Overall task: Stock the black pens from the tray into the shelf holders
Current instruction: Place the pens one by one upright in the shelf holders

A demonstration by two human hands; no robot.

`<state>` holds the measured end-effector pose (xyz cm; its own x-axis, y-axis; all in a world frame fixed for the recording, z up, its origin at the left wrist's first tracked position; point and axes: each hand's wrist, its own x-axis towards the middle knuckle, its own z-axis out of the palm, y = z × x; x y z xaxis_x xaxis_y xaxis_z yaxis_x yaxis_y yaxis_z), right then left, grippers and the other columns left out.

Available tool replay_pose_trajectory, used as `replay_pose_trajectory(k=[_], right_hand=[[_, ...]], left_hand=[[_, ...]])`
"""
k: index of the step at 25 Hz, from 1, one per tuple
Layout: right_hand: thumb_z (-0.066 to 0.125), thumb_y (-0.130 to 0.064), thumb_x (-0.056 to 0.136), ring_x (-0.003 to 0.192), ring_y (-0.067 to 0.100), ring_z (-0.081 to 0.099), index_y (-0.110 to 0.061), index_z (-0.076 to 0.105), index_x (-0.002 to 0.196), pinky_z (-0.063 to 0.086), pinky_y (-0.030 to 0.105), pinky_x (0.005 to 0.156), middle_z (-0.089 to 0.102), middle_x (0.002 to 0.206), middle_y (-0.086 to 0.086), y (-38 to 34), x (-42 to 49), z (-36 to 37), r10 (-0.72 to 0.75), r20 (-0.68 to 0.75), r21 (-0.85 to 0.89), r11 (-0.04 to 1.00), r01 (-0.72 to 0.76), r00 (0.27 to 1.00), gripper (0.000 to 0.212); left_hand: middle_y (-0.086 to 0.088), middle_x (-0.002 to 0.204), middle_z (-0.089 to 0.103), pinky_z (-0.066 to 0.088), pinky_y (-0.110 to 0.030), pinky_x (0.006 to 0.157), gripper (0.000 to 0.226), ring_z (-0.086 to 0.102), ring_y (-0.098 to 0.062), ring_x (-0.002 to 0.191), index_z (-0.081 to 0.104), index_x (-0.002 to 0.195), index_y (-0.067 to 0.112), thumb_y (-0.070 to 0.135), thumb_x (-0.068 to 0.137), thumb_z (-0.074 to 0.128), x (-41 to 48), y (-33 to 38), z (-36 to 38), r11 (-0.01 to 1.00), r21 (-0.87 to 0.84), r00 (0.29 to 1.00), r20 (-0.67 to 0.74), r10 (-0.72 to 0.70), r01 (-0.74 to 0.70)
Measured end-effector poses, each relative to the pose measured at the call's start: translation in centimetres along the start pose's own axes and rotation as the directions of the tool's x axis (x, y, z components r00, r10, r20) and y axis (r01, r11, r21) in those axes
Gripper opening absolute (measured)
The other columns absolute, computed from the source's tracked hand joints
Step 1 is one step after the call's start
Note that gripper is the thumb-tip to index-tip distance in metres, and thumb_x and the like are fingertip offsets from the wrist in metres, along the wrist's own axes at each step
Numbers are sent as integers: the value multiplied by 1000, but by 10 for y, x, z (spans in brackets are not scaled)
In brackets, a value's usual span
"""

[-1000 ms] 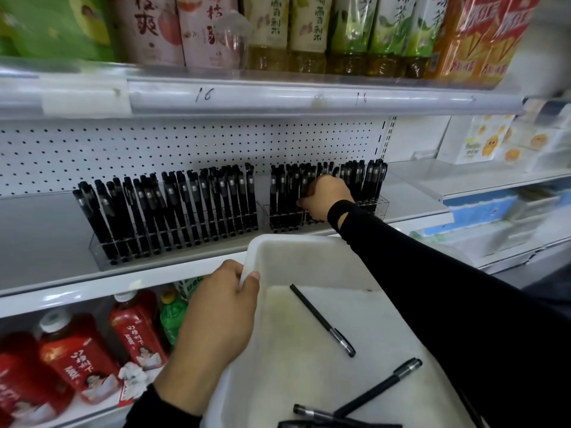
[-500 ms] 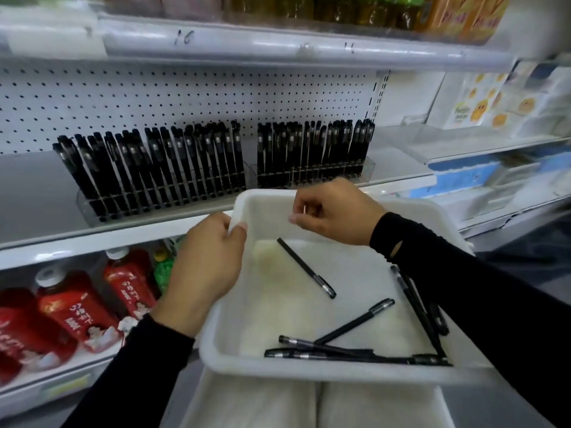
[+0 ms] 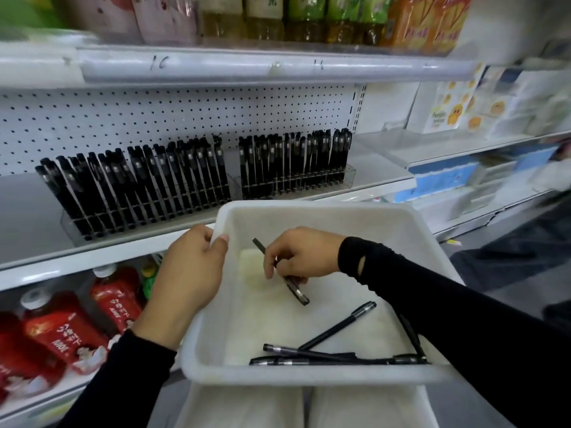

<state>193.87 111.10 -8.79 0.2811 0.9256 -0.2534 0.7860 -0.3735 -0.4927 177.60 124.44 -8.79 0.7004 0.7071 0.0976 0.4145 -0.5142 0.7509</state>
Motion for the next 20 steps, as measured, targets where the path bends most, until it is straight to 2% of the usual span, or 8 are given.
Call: replay_pose_trajectory(k=[2, 4, 7, 10, 12, 14, 17, 20], right_hand=[[58, -3, 90, 66, 8, 67, -16, 68, 99, 54, 24, 58, 74, 79, -2, 2, -2, -7, -16, 18, 162, 987, 12, 1000, 19], [63, -8, 92, 66, 10, 66, -17, 66, 98, 48, 24, 52, 76, 81, 0, 5, -4, -17, -50, -32, 214, 975, 56, 998, 11], [59, -24, 100, 58, 14, 58, -17, 71, 100, 43, 24, 47, 73, 75, 1, 8, -4, -45, -62, -258, 312, 939, 144, 964, 14], [58, -29, 100, 55, 15, 57, -12, 74, 94, 52, 28, 52, 66, 68, 0, 18, 13, -75, 58, -523, 332, 933, 141, 851, 24], [55, -30, 102, 59, 19, 64, -12, 70, 87, 62, 39, 64, 71, 77, 11, 26, 33, -88, 164, -624, 364, 926, 98, 764, 27], [54, -29, 102, 63, 19, 71, -11, 67, 91, 63, 41, 71, 73, 79, 14, 32, 55, -97, 257, -685, 399, 915, 56, 681, 25], [55, -25, 101, 77, 24, 74, -7, 64, 106, 62, 43, 78, 73, 90, 12, 44, 86, -103, 280, -727, 316, 947, -57, 627, 21], [57, -19, 98, 90, 32, 69, -7, 60, 107, 59, 47, 82, 69, 102, 15, 52, 108, -99, 240, -770, 176, 971, -164, 591, 16]], left_hand=[[-3, 85, 68, 53, -47, 80, 27, 63, -26, 82, 62, 89, 17, 38, 99, 48, 0, 0, 0, 1000, -10, 1000, 2, -5, 5], [-2, 85, 68, 53, -46, 79, 27, 63, -24, 81, 62, 90, 18, 39, 99, 48, 1, 0, 1, 1000, -10, 1000, 5, -14, 14], [0, 87, 68, 53, -45, 80, 25, 62, -23, 82, 62, 91, 19, 39, 99, 48, 2, -2, 1, 1000, -2, 1000, 4, -21, 21], [0, 87, 67, 53, -45, 79, 26, 62, -23, 81, 61, 90, 18, 39, 99, 48, 1, -1, 3, 1000, 11, 1000, -2, -16, 16], [-1, 85, 67, 53, -46, 78, 27, 61, -21, 79, 59, 89, 18, 39, 99, 47, 0, 0, 4, 1000, 15, 1000, -3, -13, 13], [-2, 83, 68, 53, -46, 77, 28, 62, -21, 77, 59, 88, 18, 40, 99, 47, -1, 0, 3, 1000, 18, 1000, -2, -14, 14], [-3, 83, 68, 53, -47, 77, 30, 62, -21, 78, 60, 89, 16, 41, 99, 46, -2, 1, 2, 1000, 28, 1000, -6, -12, 12], [-2, 83, 69, 53, -48, 76, 30, 63, -21, 77, 59, 90, 17, 42, 98, 45, -2, 1, 1, 1000, 14, 1000, -2, -11, 12]])
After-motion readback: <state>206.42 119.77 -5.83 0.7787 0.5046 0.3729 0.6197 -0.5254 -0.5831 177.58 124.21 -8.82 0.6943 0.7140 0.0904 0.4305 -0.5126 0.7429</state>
